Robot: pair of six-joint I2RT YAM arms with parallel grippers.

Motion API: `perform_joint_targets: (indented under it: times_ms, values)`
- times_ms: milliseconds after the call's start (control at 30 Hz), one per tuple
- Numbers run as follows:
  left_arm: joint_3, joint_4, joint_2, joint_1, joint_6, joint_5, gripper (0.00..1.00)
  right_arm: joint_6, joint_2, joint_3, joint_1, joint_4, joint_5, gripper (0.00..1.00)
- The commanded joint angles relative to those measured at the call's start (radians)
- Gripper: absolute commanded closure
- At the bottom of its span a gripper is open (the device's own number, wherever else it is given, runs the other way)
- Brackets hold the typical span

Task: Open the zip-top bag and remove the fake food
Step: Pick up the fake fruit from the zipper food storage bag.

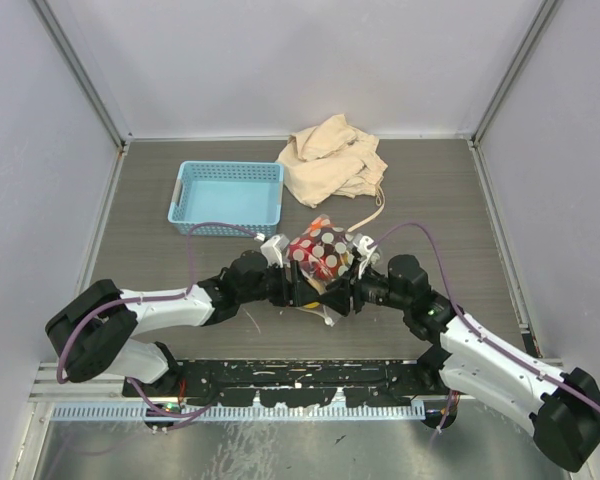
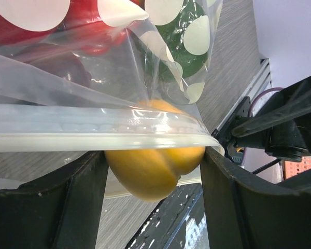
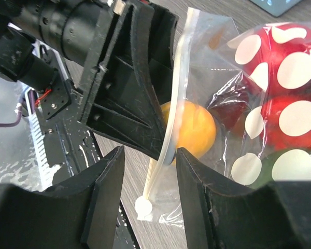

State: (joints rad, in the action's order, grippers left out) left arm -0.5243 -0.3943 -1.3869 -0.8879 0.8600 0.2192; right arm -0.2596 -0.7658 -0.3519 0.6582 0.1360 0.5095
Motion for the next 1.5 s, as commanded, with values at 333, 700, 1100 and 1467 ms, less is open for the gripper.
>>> perform_joint_targets:
  times_ms: [333, 700, 1100, 1467]
  values:
    - [0.013, -0.098, 0.003, 0.016, 0.035, 0.033, 0.83, 0.083, -0.064, -0.099, 0.125, -0.119, -0.289, 0.49]
    - [0.023, -0.097, 0.005, 0.024, 0.039, 0.035, 0.83, 0.107, -0.074, -0.085, 0.194, -0.137, -0.345, 0.49]
    - [0.029, -0.097, 0.022, 0.026, 0.042, 0.037, 0.84, 0.089, -0.128, -0.083, 0.243, -0.116, -0.471, 0.67]
    - [0.083, -0.097, 0.096, 0.026, 0.056, 0.034, 0.85, 0.056, -0.102, -0.060, 0.247, -0.076, -0.485, 0.96]
